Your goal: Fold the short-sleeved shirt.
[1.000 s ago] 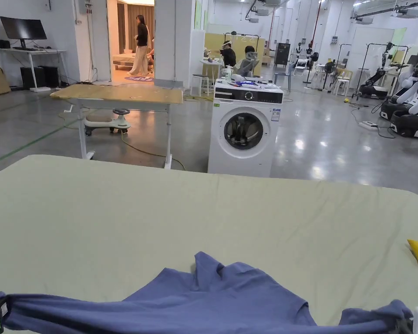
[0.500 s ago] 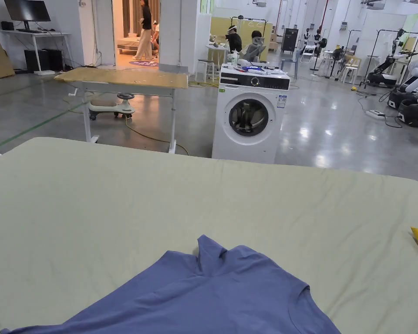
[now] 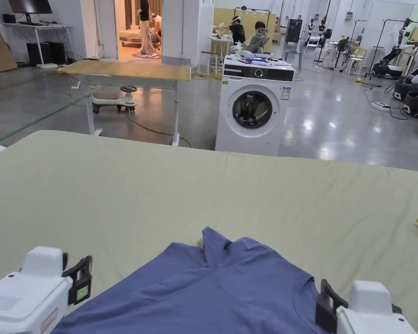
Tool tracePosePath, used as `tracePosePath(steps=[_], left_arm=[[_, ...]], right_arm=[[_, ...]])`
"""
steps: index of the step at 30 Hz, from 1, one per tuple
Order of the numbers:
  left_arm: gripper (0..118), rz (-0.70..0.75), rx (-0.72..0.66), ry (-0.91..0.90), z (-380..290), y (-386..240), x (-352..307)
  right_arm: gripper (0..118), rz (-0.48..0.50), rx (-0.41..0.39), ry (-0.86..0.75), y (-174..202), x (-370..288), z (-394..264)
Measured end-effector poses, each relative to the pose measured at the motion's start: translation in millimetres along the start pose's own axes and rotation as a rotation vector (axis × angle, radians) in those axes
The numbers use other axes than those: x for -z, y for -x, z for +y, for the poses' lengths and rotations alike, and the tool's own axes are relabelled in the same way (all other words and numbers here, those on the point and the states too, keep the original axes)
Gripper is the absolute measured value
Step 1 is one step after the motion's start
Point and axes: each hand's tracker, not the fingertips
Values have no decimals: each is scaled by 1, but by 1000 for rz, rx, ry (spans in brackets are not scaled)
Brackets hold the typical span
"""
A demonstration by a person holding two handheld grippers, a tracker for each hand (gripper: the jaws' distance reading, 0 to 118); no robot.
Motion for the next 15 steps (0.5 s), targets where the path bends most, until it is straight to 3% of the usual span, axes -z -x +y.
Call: tracePosePath(steps=[1, 3, 4, 8, 15], left_arm=[[22, 7, 17, -29, 6, -10, -2], [6, 16, 21, -96, 15, -25, -5], [3, 0, 23, -124, 18, -32, -8], [0, -15, 31, -194, 27, -55, -19], [0, -21, -2, -174, 30, -60, -34]], right_arm=[[48, 1, 11, -17, 8, 0, 6], [18, 26, 44, -79, 21, 1, 15], [10, 24, 47, -95, 27, 1, 20], [1, 57, 57, -139, 45, -1, 31], [0, 84, 71, -149, 59, -4, 35]])
